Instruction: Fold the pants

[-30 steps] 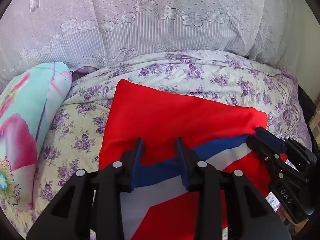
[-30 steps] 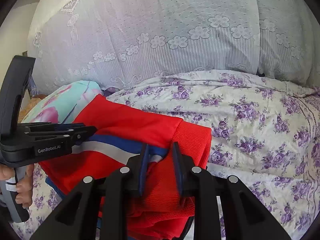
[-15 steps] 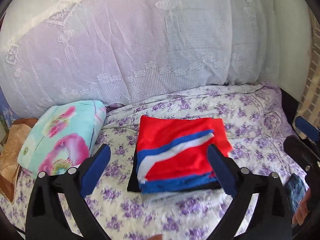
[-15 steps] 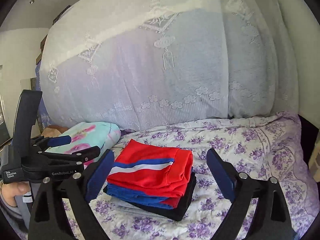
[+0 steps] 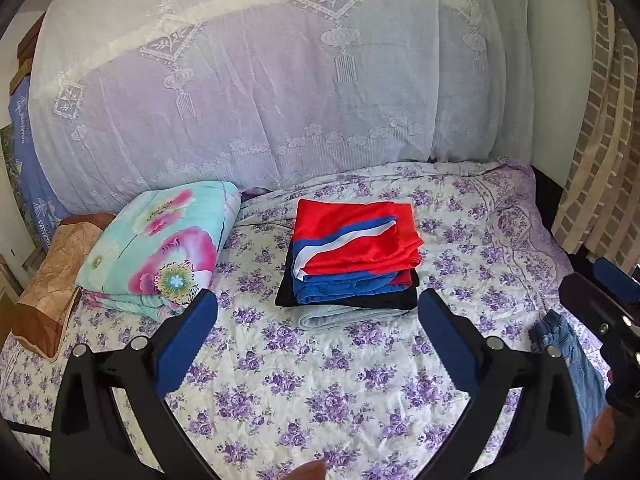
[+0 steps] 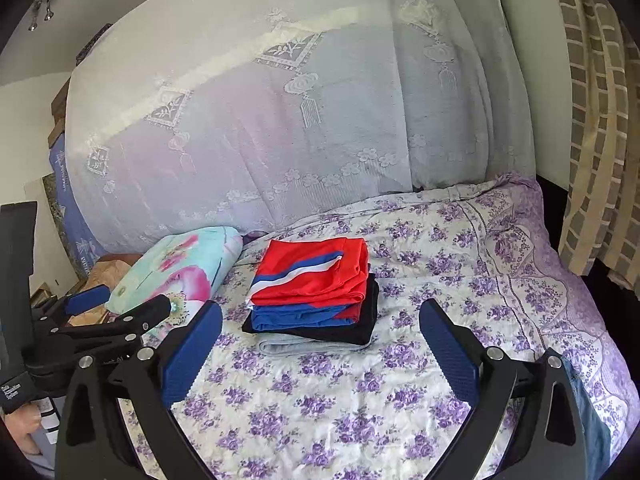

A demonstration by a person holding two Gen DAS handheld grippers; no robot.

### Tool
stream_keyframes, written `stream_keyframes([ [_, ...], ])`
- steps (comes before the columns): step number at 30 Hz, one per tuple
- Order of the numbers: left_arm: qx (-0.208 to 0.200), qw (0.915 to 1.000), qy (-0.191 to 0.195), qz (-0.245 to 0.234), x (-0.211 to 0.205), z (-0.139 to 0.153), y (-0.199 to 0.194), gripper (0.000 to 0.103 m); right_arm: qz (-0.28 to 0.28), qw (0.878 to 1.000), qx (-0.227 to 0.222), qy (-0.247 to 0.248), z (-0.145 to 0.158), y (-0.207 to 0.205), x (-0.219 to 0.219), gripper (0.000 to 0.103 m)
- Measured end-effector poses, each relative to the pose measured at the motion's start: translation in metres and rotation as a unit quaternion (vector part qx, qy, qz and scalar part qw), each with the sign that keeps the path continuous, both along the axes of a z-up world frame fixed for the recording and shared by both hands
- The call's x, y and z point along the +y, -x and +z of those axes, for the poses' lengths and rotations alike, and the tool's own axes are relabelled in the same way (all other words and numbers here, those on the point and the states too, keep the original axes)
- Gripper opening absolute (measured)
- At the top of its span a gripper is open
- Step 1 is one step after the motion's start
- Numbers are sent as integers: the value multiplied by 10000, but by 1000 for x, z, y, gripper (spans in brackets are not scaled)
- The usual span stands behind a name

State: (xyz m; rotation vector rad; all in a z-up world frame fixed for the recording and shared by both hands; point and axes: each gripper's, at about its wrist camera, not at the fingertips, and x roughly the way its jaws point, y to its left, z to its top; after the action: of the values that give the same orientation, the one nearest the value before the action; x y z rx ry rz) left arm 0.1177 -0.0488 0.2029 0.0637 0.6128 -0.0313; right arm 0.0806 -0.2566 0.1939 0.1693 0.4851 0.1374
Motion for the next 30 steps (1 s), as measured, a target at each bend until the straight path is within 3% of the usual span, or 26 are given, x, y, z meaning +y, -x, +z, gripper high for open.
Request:
stream_keyframes([
  [5, -331, 9995, 7, 7, 1, 34, 12, 98, 421, 9987, -277, -86, 44, 30, 3, 99],
  [11, -395, 9991, -45, 139, -3, 62, 9, 98, 385, 9991, -7, 184, 74, 27, 11, 99],
  [17, -333, 9994, -50, 113, -5, 73, 8, 98, 327, 9985, 190, 401, 76, 14, 21, 99],
  [30, -430, 9990, -15, 126, -7, 84, 9, 98, 343, 9986, 201, 339, 74, 7, 21, 99],
])
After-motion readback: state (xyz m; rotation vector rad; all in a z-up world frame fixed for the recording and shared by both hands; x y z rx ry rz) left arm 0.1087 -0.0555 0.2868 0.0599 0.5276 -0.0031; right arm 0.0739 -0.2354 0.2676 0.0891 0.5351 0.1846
